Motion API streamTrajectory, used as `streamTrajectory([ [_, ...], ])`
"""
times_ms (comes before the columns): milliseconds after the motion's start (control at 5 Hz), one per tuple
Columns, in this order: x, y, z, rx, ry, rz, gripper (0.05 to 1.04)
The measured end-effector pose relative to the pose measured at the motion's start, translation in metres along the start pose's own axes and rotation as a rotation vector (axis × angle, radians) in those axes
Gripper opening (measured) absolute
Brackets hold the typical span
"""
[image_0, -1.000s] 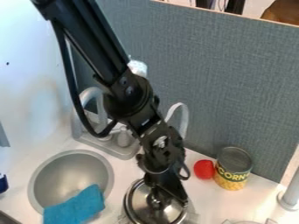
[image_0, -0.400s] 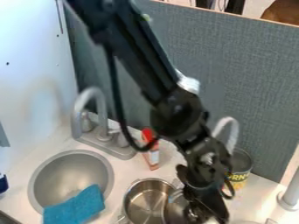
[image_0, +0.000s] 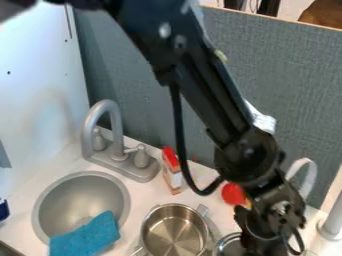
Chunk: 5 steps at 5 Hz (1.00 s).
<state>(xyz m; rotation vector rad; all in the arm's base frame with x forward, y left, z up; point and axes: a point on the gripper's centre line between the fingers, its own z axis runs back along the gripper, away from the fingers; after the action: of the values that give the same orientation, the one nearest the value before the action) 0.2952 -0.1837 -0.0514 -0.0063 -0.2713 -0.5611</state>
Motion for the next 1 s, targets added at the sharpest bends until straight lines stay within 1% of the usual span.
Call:
streamTrajectory([
  [200,0.007,-0.015,-0.005,-0.030,-0.009,-0.070,0.308],
  [600,0.020,-0.038,-0.027,-0.046,0.007,-0.177,0.307],
  [800,0.025,-0.045,-0.032,-0.090,-0.005,-0.274,0.307],
  [1000,0.031,-0.049,-0.034,-0.111,-0.009,-0.325,0.367],
])
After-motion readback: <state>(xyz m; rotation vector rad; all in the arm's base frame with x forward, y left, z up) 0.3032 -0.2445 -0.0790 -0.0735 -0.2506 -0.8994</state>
